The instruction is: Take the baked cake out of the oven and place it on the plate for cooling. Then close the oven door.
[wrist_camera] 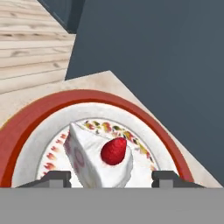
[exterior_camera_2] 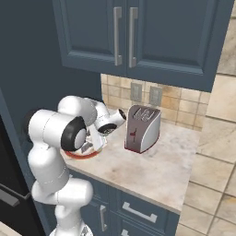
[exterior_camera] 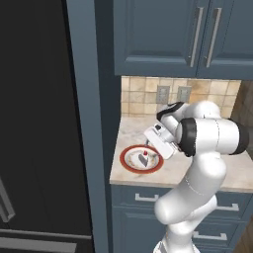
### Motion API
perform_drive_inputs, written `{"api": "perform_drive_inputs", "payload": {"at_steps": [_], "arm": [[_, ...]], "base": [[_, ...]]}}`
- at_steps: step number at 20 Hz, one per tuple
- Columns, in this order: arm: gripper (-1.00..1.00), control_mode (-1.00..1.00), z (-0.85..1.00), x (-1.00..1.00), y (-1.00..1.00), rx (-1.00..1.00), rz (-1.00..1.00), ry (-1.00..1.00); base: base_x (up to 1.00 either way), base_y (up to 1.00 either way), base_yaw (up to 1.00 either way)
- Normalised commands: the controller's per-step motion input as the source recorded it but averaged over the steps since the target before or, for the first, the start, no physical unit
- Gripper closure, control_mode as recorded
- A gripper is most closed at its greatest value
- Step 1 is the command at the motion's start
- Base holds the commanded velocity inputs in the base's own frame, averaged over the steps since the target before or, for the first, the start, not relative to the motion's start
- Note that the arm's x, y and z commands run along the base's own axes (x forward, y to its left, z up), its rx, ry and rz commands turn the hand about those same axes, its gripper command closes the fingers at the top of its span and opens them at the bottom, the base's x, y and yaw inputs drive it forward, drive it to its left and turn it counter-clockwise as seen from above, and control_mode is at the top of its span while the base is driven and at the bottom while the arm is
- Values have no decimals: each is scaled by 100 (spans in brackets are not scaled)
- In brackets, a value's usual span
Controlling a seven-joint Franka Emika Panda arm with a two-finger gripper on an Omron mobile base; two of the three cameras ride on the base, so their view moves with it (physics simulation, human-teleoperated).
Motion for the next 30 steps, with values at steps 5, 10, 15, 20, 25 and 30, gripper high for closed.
{"api": "perform_drive_inputs", "payload": {"at_steps": [5, 10, 15, 20, 25, 30], "arm": [[-100, -100, -1, 0, -4, 10, 1, -17], [-100, -100, 0, -32, 0, 28, -2, -53], [-100, -100, 16, -32, -30, 33, -3, -62], [-100, -100, 68, -1, -65, 24, 2, -46], [-100, -100, 74, -4, -84, 3, 13, -19], [-100, -100, 32, -51, -65, -22, 16, -9]], "base": [[0, 0, 0], [0, 0, 0], [0, 0, 0], [0, 0, 0], [0, 0, 0], [0, 0, 0]]}}
